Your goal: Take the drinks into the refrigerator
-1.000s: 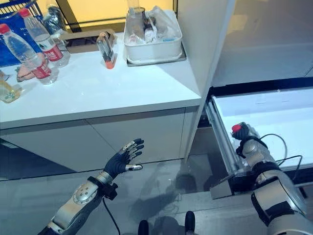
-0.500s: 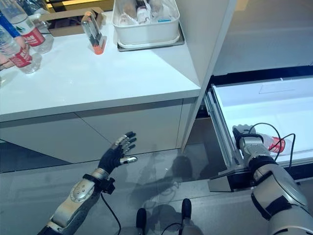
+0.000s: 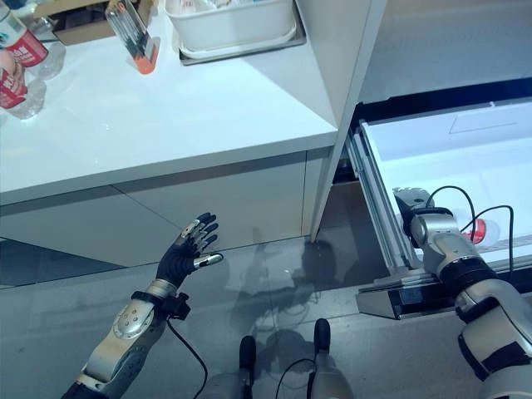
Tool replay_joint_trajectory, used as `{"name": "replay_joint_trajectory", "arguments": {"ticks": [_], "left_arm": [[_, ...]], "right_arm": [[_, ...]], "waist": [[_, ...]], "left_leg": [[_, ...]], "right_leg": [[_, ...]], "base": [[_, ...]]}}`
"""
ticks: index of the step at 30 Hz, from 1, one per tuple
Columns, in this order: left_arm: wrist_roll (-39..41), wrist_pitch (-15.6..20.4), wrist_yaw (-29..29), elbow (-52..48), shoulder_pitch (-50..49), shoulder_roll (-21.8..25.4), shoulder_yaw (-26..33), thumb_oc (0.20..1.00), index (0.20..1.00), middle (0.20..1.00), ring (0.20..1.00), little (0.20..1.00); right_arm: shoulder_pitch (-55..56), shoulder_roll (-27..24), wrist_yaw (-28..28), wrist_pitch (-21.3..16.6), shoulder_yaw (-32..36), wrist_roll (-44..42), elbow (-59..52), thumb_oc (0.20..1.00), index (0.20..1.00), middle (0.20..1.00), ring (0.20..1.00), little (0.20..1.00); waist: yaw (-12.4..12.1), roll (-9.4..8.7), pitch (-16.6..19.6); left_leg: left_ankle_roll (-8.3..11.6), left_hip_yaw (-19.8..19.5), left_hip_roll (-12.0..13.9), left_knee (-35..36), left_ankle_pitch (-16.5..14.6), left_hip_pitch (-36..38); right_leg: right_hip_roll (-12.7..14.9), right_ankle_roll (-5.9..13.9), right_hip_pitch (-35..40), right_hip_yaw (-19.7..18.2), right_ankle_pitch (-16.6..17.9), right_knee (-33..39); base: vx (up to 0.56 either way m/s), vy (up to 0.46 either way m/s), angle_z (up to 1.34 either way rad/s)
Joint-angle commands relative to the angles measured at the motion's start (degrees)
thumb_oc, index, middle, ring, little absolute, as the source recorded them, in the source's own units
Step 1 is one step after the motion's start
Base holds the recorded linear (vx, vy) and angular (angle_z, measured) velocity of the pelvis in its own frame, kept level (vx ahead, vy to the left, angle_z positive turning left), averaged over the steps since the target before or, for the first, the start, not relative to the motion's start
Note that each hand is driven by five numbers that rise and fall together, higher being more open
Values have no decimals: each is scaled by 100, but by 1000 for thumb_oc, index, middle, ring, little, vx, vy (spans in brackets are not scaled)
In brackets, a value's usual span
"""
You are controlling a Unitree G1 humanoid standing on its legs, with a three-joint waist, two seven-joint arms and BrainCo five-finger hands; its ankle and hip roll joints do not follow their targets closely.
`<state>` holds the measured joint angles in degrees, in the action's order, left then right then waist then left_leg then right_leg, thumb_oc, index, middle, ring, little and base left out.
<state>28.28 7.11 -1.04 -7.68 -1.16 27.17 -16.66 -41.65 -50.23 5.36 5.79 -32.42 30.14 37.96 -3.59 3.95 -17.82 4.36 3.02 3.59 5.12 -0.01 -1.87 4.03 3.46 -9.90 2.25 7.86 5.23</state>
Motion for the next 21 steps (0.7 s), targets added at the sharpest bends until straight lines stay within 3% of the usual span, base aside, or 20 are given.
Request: {"name": "replay_joint_trajectory", "arguments": {"ticks": [1, 3, 4, 9, 21], "left_arm": [[-33, 401, 23, -754, 49, 130, 302, 1000, 1000, 1000, 1000, 1000], [-27, 401, 32, -734, 27, 137, 290, 1000, 1000, 1000, 1000, 1000], [-106, 433, 41, -694, 18, 216, 292, 1000, 1000, 1000, 1000, 1000], [-418, 495, 147, -450, 3, 613, 274, 1000, 1000, 1000, 1000, 1000], [-1246, 358, 301, 12, -70, 767, 353, 1000, 1000, 1000, 1000, 1000]], "right_arm": [[895, 436, -379, -605, 320, -1214, -1190, 1000, 1000, 1000, 1000, 1000], [1113, 380, -524, -683, 571, -1427, -1176, 1000, 1000, 1000, 1000, 1000], [1405, 440, -910, -791, 1110, -2016, -971, 1000, 1000, 1000, 1000, 1000], [1965, 620, -1612, -1178, 2487, -3286, -850, 1000, 1000, 1000, 1000, 1000], [3382, 788, -1943, -1582, 4749, -4300, -2312, 1000, 1000, 1000, 1000, 1000]], "waist": [[131, -152, -224], [132, -160, -210], [158, -175, -171], [277, -219, 23], [575, -315, 455]], "left_leg": [[-147, -425, -252, -24, 284, -493], [-151, -423, -251, -27, 277, -480], [-161, -420, -250, -36, 255, -447], [-187, -373, -237, -43, 147, -302], [-203, -175, -165, -41, -68, 68]], "right_leg": [[337, 372, 234, -12, -656, -289], [337, 373, 242, -14, -659, -293], [335, 377, 263, -16, -673, -304], [314, 390, 364, -71, -716, -288], [241, 401, 608, -238, -800, -230]], "base": [[0, 0, 0], [0, 0, 0], [0, 0, 0], [24, 3, 2], [41, -1, -4]]}}
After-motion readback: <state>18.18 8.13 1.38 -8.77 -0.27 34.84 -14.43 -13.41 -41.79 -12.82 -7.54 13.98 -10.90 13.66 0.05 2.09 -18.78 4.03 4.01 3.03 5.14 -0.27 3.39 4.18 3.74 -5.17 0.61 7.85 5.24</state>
